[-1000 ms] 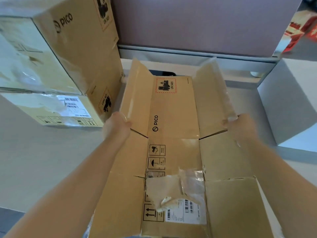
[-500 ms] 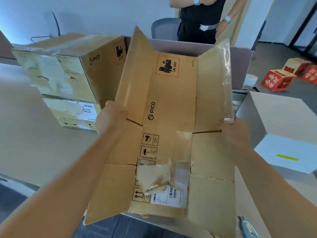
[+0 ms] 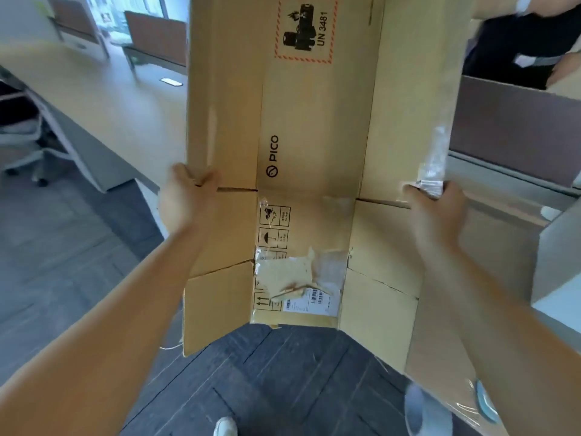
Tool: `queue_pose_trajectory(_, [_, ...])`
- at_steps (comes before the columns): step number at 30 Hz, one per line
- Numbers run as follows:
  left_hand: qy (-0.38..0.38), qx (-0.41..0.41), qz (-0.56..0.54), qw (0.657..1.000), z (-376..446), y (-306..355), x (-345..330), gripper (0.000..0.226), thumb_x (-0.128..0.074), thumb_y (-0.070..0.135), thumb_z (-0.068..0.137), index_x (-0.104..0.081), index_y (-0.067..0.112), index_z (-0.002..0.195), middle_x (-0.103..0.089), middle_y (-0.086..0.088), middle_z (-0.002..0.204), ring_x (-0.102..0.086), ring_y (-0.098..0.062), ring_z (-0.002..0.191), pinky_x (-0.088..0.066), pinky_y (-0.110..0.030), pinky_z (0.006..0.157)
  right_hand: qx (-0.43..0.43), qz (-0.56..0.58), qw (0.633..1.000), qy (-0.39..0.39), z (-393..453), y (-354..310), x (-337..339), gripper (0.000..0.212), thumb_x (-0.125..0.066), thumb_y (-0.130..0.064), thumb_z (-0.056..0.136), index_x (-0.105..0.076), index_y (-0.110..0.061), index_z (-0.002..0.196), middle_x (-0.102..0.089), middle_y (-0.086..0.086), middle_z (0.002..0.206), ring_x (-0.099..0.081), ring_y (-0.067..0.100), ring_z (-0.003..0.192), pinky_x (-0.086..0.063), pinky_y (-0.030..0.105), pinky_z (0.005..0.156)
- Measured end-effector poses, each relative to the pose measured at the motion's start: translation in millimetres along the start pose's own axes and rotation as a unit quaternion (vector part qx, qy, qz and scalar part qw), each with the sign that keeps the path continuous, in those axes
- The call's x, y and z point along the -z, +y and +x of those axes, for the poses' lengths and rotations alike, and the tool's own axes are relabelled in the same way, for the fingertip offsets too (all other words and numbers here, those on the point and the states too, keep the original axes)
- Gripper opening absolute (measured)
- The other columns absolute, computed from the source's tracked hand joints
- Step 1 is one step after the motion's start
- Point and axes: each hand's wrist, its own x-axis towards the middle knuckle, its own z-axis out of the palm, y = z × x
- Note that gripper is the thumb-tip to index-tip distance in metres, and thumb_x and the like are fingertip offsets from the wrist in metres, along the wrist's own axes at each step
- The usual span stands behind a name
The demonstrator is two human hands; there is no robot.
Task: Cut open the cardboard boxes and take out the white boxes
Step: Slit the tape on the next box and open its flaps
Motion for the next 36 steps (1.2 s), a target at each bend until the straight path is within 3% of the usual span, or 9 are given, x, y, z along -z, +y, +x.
queue_pose_trajectory(4, [0.082,0.046,0.009,0.996,15.7,-43.2,66.1,0.022,-0.058,0.026,0.087,-0.043,0.011,0.094,-0.052,-0.001,0.088,-0.047,-0.020,0.082,-0.035,-0.026,0.063,0.045,0.011,0.996,-0.074,-33.3,-25.4,-64.9,0.012,-0.061,-0.011,0.079,-0.050,-0.010,0.082,-0.046,0.000,0.067,-0.046,0.000,0.049,-0.033,0.007,0.043])
queue_pose_trajectory(9, [0.185,0.096,0.036,0.977,40.5,-100.2,166.8,0.024,-0.061,0.026,0.085,-0.044,0.011,0.093,-0.051,-0.001,0.089,-0.045,-0.018,0.080,-0.032,-0.023,0.066,0.064,0.056,0.980,-0.179,-96.5,-64.9,-170.7,0.021,-0.067,-0.018,0.077,-0.049,-0.011,0.086,-0.051,-0.004,0.071,-0.050,0.018,0.073,-0.039,0.024,0.065])
queue_pose_trajectory(14, [0.287,0.129,0.048,0.948,71.3,-167.4,286.3,0.028,-0.063,0.029,0.085,-0.042,0.011,0.090,-0.049,0.000,0.087,-0.044,-0.017,0.078,-0.027,-0.017,0.056,0.092,0.088,0.955,-0.267,-188.9,-122.1,-284.8,0.021,-0.064,-0.019,0.079,-0.054,-0.004,0.090,-0.052,-0.003,0.072,-0.050,0.018,0.078,-0.032,0.023,0.060])
queue_pose_trajectory(18, [0.342,0.154,0.061,0.925,101.8,-219.4,381.1,0.024,-0.061,0.029,0.085,-0.041,0.015,0.080,-0.045,0.006,0.071,-0.042,-0.018,0.072,-0.027,-0.024,0.051,0.098,0.118,0.932,-0.327,-271.4,-174.2,-372.0,0.018,-0.065,-0.017,0.079,-0.049,-0.011,0.085,-0.044,-0.009,0.066,-0.047,0.016,0.069,-0.034,0.021,0.057])
queue_pose_trajectory(21, [0.376,0.160,0.083,0.909,121.5,-253.8,443.7,0.035,-0.060,0.026,0.085,-0.031,0.021,0.066,-0.038,0.010,0.066,-0.037,-0.008,0.058,-0.033,-0.008,0.046,0.116,0.143,0.914,-0.362,-330.8,-208.0,-424.5,0.017,-0.064,-0.014,0.079,-0.048,-0.013,0.077,-0.044,-0.010,0.064,-0.045,0.013,0.060,-0.033,0.013,0.047])
queue_pose_trajectory(25, [0.421,0.179,0.098,0.884,140.9,-295.6,511.3,0.026,-0.060,0.028,0.085,-0.042,0.010,0.083,-0.038,0.009,0.066,-0.041,-0.020,0.071,-0.022,-0.027,0.050,0.127,0.167,0.887,-0.411,-396.1,-243.1,-488.3,0.025,-0.065,-0.018,0.079,-0.058,-0.001,0.097,-0.058,0.004,0.082,-0.053,0.019,0.077,-0.035,0.008,0.050])
queue_pose_trajectory(30, [0.466,0.203,0.115,0.854,174.4,-347.5,574.2,0.028,-0.060,0.027,0.085,-0.040,0.010,0.077,-0.039,0.003,0.069,-0.040,-0.020,0.076,-0.027,-0.027,0.063,0.129,0.183,0.853,-0.472,-460.4,-280.7,-570.5,0.024,-0.065,-0.017,0.080,-0.056,-0.002,0.097,-0.056,0.003,0.084,-0.054,0.019,0.080,-0.038,0.025,0.069])
queue_pose_trajectory(33, [0.488,0.210,0.115,0.839,208.8,-379.4,600.2,0.029,-0.062,0.025,0.085,-0.037,0.012,0.074,-0.040,0.002,0.071,-0.039,-0.019,0.078,-0.025,-0.025,0.062,0.136,0.185,0.839,-0.494,-489.4,-299.5,-628.6,0.020,-0.065,-0.017,0.081,-0.054,-0.006,0.095,-0.050,-0.006,0.072,-0.052,0.017,0.079,-0.037,0.025,0.069])
queue_pose_trajectory(36, [0.504,0.205,0.113,0.832,259.4,-411.4,624.8,0.026,-0.062,0.025,0.085,-0.041,0.011,0.080,-0.038,0.007,0.068,-0.040,-0.018,0.078,-0.026,-0.024,0.062,0.144,0.195,0.831,-0.501,-511.3,-321.0,-699.0,0.025,-0.065,-0.018,0.081,-0.057,-0.001,0.098,-0.056,0.001,0.083,-0.054,0.018,0.081,-0.039,0.023,0.062])
